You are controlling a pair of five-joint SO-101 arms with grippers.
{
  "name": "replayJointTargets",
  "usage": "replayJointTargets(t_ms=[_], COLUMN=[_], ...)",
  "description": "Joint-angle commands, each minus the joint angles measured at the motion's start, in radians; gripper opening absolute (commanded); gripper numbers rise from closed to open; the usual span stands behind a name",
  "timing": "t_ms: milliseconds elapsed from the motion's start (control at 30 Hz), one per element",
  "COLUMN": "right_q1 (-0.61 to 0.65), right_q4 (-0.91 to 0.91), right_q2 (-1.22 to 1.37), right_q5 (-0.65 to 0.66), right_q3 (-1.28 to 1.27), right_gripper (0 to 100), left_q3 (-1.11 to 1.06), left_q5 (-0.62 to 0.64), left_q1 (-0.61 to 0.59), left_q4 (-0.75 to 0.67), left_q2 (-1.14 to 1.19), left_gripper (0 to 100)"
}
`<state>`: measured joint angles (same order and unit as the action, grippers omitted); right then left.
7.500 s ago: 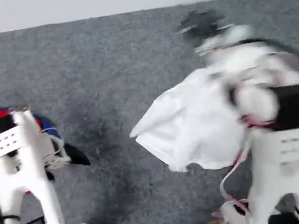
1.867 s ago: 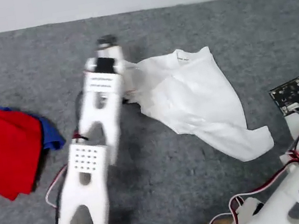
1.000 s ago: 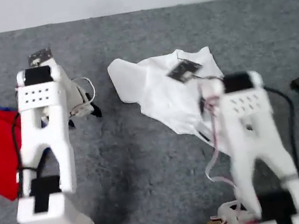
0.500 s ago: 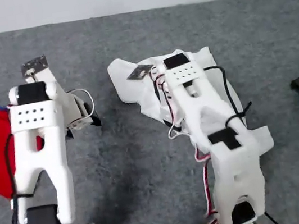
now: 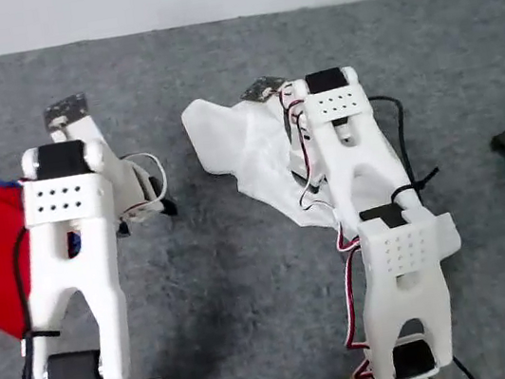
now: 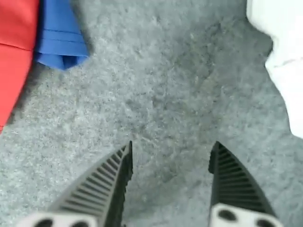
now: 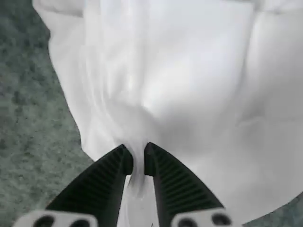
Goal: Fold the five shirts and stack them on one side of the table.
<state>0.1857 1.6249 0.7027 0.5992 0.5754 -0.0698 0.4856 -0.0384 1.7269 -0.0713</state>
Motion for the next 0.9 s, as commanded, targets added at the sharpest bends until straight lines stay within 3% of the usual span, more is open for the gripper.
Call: replayJointTargets(t_ms=[0, 200, 600, 733, 867], right_q1=[-0.016, -0.157, -0.753, -0.756, -0.725], right_q4=[0.050, 0.061, 0.036, 0.134, 0.171], right_q2=[-0.105, -0.151, -0.150, -0.156, -0.199], right_q5=[0.011, 0.009, 0.002, 0.006, 0.006], right_q3=[0.044, 0.044, 0.040, 0.014, 0.014], right_gripper=[1.1, 1.1, 1.2, 4.2, 20.1], left_q3=[-0.024, -0.035, -0.038, -0.038, -0.038], left_q5=[0.008, 0.008, 0.009, 0.009, 0.009], left_q1=[0.097, 0.207, 0.358, 0.428, 0.463], left_q4=[0.031, 0.028, 0.002, -0.035, -0.064], left_q2=[-0.029, -0.021, -0.020, -0.018, -0.003], left_gripper=[25, 25, 25, 25, 26])
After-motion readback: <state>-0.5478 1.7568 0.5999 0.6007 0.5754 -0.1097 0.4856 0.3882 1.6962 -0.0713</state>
